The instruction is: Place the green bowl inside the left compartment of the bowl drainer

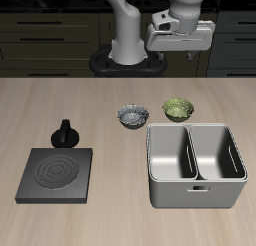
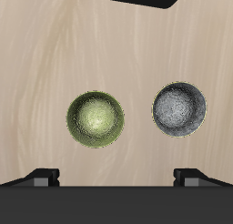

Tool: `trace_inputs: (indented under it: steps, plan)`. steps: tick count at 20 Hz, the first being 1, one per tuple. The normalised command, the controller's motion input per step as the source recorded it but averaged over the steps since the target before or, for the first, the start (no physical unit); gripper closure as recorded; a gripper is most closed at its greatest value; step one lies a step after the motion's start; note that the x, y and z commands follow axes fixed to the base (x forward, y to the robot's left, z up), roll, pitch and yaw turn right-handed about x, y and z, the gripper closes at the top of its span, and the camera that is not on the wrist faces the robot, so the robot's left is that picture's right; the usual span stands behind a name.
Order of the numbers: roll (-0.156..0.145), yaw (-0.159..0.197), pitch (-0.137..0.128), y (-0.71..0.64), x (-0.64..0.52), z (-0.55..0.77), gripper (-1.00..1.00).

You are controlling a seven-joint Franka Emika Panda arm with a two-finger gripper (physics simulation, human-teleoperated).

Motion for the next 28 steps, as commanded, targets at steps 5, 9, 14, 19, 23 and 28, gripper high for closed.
trace_inputs:
  steps: [5,9,14,19,23,28]
  plan:
    - [-0.017,0.018,0.016,0.40,0.09,-0.10,-1.00]
    - [-0.045,0.017,0.011,0.39,0.06,-0.11,-1.00]
    - [0.018,0.022,0.013,0.43,0.02,-0.16,-1.00]
    - [-0.017,0.001,0.001,0.32,0.03,-0.08,-1.00]
    - [-0.021,0.016,-0.024,0.11,0.01,-0.01,-1.00]
    - [-0.029,0.023,-0.009,0.11,0.04,-0.13,-1.00]
